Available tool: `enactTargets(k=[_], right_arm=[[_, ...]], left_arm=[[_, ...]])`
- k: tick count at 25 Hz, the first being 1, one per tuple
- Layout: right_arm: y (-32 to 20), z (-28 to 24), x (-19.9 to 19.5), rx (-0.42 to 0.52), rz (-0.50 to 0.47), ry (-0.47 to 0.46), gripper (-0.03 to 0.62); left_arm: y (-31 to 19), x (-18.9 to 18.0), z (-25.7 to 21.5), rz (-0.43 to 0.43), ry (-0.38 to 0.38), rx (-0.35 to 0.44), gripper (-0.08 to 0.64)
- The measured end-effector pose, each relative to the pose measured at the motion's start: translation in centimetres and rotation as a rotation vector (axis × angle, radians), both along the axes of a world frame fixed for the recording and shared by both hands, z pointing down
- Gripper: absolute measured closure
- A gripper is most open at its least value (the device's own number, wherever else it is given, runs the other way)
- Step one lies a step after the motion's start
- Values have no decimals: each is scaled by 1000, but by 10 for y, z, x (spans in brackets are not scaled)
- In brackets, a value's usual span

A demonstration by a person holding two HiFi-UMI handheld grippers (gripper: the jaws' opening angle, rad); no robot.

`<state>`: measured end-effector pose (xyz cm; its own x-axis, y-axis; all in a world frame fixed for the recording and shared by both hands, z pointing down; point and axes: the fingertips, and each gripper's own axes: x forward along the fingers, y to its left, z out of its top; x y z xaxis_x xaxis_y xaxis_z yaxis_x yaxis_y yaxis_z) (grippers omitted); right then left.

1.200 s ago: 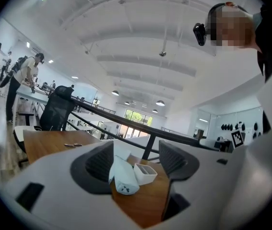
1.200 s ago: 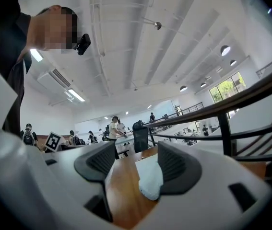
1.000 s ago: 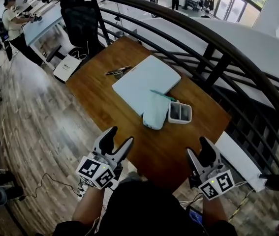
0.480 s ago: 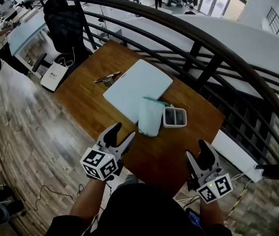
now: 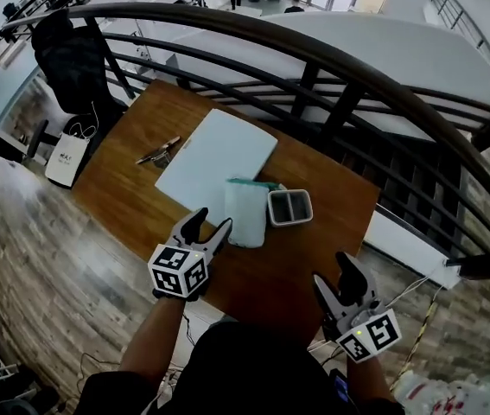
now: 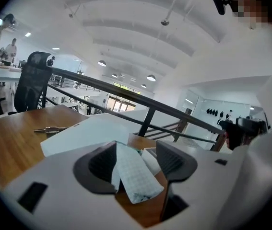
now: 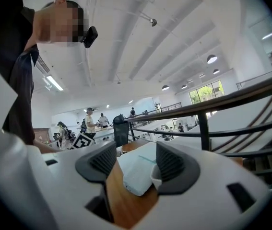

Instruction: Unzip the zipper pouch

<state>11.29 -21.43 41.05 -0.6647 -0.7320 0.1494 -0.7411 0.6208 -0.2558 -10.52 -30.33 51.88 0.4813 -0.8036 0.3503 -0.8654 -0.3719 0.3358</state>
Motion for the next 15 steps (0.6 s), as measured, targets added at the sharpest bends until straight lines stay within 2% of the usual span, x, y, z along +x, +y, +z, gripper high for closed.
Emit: enactTargets(k=[3, 8, 12, 15], right_arm=[[-3, 4, 6, -18, 48, 8, 336], [-25, 4, -29, -48, 139, 31, 340], [-25, 2, -17, -49, 162, 44, 341], [-28, 4, -8, -53, 187, 57, 342]], left_arm=[[-20, 3, 15, 30, -26, -36, 293], [-71, -37, 39, 55, 8, -143, 293], [-88, -31, 49, 45, -26, -168, 293], [-99, -26, 57, 47, -11, -204, 293]])
